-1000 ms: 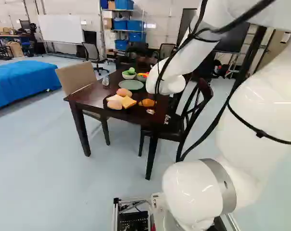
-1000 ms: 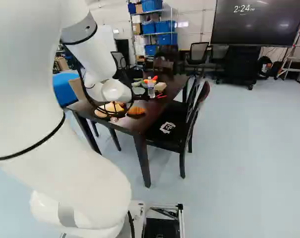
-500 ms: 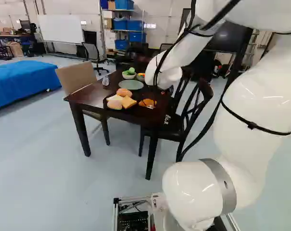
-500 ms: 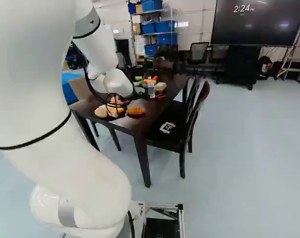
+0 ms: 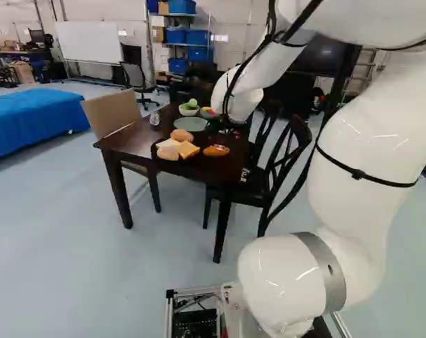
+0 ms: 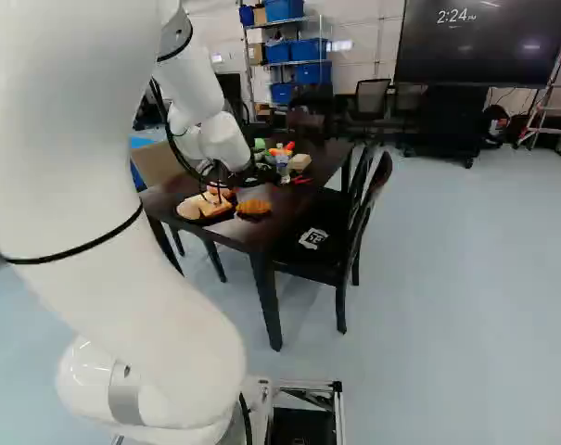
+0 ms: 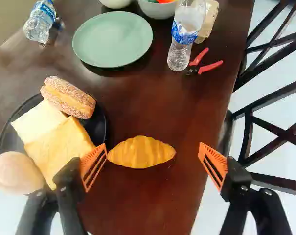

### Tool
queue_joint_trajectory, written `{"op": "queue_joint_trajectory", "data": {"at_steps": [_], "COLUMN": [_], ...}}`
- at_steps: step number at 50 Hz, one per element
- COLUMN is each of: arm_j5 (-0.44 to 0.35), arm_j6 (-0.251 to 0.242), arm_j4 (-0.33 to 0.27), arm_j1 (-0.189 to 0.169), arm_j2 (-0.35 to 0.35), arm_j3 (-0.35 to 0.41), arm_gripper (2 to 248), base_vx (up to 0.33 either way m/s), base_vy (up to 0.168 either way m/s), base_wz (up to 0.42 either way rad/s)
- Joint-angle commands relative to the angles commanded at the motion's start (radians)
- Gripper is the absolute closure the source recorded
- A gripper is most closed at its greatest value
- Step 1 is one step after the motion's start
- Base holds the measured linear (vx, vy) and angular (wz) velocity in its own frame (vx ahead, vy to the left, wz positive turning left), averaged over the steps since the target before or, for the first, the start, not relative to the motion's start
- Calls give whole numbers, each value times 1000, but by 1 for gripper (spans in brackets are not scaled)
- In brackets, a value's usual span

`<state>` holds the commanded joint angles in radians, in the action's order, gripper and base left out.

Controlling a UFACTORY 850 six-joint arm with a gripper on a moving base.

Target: Move the croissant to the empty plate

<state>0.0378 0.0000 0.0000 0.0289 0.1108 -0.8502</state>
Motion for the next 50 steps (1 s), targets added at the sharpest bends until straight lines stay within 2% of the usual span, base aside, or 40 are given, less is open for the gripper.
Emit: {"op": "queue_joint_trajectory", "data": {"at_steps": [50], "arm_j5": [394], "arm_j6": [0], "arm_j4": [0], "arm_j1": [-4], "arm_j2": [88], "arm_j3": [-234], "arm_gripper": [3], "base_vx": [0], "base_vy": [0], "base_wz": [0]}}
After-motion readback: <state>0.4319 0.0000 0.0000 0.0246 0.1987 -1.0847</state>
